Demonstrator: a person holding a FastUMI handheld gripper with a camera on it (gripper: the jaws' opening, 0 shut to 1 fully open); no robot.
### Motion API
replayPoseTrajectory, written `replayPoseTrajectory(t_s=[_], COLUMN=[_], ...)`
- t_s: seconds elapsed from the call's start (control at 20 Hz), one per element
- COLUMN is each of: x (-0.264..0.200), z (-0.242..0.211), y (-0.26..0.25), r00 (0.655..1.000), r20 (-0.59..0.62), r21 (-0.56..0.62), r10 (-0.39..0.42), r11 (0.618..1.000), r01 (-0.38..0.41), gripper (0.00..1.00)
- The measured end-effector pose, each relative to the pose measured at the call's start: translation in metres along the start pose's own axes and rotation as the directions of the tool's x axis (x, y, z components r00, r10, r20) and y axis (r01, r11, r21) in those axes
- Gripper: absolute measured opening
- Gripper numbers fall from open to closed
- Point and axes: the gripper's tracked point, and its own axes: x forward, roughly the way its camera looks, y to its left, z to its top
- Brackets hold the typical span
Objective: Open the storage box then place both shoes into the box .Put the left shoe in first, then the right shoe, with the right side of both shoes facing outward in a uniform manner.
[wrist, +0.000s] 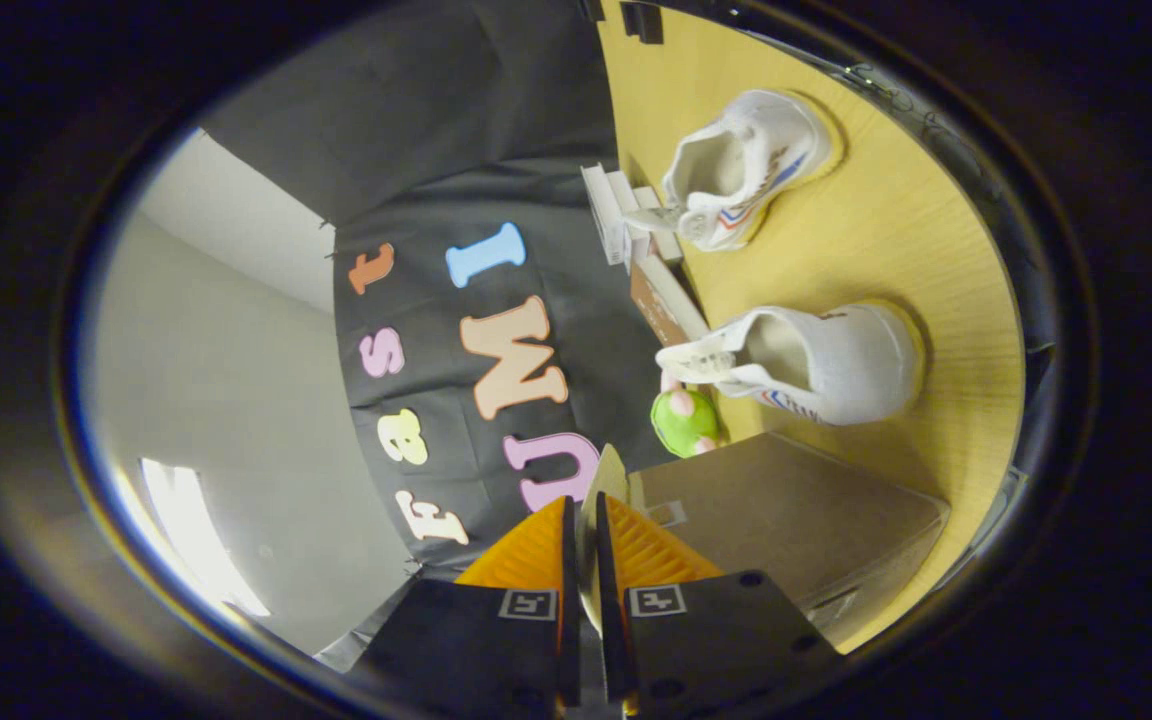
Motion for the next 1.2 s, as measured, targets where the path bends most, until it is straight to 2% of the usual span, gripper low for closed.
replayPoseTrajectory(t_s=[0.35, 0.55, 0.85, 1.0, 1.2], x=[0.01, 0.009, 0.006, 0.003, -0.002], z=[-0.061, -0.102, -0.171, -0.199, -0.236], y=[0.085, 0.109, 0.131, 0.128, 0.119], r00=[0.981, 0.968, 0.938, 0.92, 0.889], r20=[-0.136, -0.205, -0.323, -0.375, -0.448], r21=[-0.126, -0.255, -0.447, -0.477, -0.465], r10=[0.142, 0.141, 0.125, 0.109, 0.094], r11=[0.979, 0.948, 0.853, 0.829, 0.825], r01=[-0.159, -0.192, -0.268, -0.293, -0.322], gripper=[0.14, 0.15, 0.16, 0.16, 0.16])
